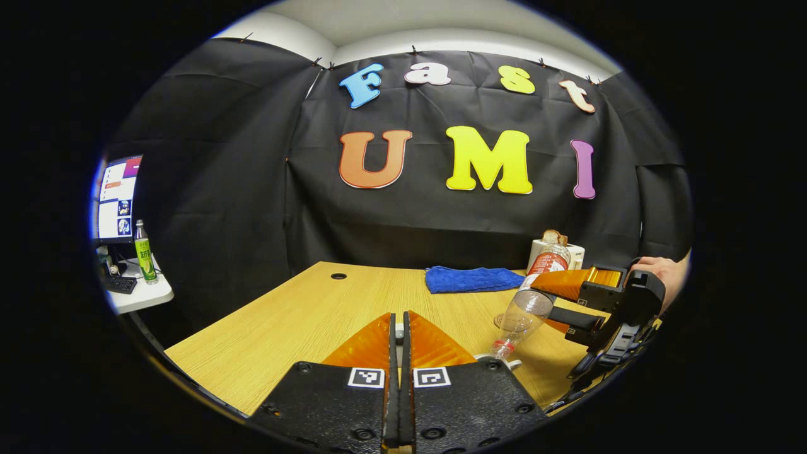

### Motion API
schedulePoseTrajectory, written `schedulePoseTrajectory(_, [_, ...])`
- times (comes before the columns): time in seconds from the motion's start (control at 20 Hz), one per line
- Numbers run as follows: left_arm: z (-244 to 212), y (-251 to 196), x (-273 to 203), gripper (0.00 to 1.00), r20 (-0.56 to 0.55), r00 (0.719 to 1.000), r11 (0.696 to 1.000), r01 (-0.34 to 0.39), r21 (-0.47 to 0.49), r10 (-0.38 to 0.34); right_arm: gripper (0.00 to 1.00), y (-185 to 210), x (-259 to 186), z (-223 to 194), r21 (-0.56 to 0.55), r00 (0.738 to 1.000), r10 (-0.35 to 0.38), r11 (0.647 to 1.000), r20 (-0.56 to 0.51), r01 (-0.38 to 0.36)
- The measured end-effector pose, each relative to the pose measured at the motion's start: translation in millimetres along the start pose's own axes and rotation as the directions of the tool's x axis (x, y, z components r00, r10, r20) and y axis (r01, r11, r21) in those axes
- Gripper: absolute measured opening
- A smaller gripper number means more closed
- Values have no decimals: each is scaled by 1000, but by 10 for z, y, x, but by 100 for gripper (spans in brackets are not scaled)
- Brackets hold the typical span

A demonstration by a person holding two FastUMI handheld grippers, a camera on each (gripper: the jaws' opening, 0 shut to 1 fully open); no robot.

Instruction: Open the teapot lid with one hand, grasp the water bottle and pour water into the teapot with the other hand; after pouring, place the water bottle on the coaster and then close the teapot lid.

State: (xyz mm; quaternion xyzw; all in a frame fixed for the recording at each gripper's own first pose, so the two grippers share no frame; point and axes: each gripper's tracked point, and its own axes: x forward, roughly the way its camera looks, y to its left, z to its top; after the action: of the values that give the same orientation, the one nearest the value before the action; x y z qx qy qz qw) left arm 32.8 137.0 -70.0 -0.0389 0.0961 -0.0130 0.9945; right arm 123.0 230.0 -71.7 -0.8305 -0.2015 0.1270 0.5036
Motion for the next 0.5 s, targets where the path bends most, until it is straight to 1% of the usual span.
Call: schedulePoseTrajectory(0.5, [5,-7,-6,3,-1,1000,1000,6,-7,-6,68,-110,-2,12,-69,1000,-27,997,9,27])
